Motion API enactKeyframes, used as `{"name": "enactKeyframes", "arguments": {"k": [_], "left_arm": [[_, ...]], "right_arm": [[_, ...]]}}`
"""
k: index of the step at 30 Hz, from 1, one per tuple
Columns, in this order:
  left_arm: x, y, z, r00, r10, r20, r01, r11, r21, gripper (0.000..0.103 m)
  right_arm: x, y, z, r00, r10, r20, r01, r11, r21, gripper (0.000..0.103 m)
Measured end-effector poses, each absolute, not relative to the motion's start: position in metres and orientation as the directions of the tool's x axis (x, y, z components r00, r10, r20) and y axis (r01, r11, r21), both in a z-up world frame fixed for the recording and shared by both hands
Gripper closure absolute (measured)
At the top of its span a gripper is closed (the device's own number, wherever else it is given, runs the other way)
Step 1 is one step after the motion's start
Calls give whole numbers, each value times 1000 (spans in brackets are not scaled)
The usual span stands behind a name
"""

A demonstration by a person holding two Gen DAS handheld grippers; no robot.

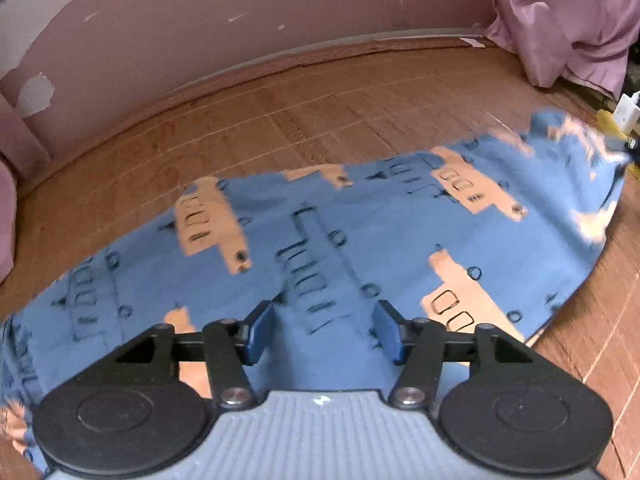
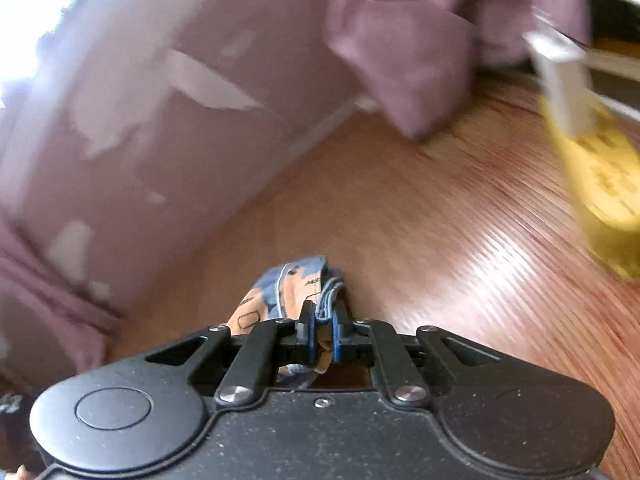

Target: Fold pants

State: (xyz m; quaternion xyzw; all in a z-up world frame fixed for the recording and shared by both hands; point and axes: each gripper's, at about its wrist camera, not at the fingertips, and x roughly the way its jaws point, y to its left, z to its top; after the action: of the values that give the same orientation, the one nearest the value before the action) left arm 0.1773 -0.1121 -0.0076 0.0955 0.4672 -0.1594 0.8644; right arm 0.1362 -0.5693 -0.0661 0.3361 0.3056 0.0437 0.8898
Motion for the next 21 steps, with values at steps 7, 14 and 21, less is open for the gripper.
{"name": "enactKeyframes", "arguments": {"k": [7, 14, 21], "left_arm": [[168, -91, -4, 506, -209, -837, 379, 925, -1, 32], [161, -33, -9, 543, -126, -830, 307, 950, 57, 29], [160, -42, 22, 555, -359, -750, 402, 906, -137, 28]], "right_arm": [[125, -545, -63, 754, 132, -644, 232, 863, 449, 95], [117, -536, -58, 775, 89, -626, 245, 870, 427, 95], [110, -528, -35, 862, 182, -473, 143, 808, 572, 95]]}}
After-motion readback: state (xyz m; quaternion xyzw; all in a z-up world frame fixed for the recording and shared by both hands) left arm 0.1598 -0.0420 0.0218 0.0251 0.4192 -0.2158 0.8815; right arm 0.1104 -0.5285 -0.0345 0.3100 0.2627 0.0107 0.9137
